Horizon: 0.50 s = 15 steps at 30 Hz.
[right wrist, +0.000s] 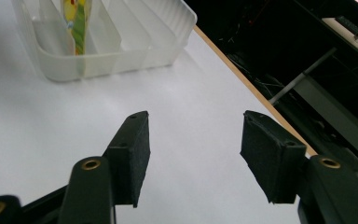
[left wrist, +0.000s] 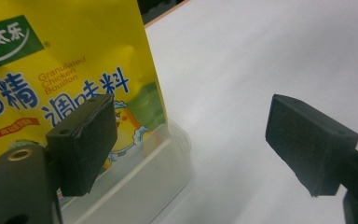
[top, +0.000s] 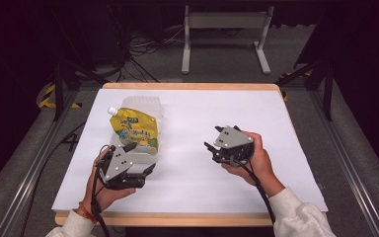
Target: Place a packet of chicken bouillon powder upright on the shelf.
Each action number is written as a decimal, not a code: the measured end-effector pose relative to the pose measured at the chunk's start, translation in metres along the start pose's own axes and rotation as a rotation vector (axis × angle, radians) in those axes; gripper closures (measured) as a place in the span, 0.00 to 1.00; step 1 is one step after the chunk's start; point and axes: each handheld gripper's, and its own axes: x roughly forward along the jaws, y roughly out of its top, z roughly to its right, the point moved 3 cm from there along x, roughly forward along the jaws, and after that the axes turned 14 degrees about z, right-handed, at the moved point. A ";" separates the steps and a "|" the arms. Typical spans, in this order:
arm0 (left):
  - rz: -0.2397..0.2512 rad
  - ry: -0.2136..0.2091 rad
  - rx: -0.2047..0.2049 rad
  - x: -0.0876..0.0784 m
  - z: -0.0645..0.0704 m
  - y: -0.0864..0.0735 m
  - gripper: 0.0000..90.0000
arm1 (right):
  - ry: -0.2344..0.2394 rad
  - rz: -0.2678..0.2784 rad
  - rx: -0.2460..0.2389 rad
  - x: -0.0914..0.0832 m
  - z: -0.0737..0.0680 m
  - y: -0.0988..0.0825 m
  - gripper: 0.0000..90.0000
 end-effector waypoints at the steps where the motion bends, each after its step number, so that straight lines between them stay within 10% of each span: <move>1: -0.001 -0.001 0.001 0.000 0.001 0.000 0.18 | -0.005 -0.010 -0.001 -0.002 0.001 -0.004 0.46; 15: -0.049 -0.064 0.026 0.012 0.027 -0.006 0.14 | -0.016 -0.036 0.043 -0.031 0.009 -0.040 0.40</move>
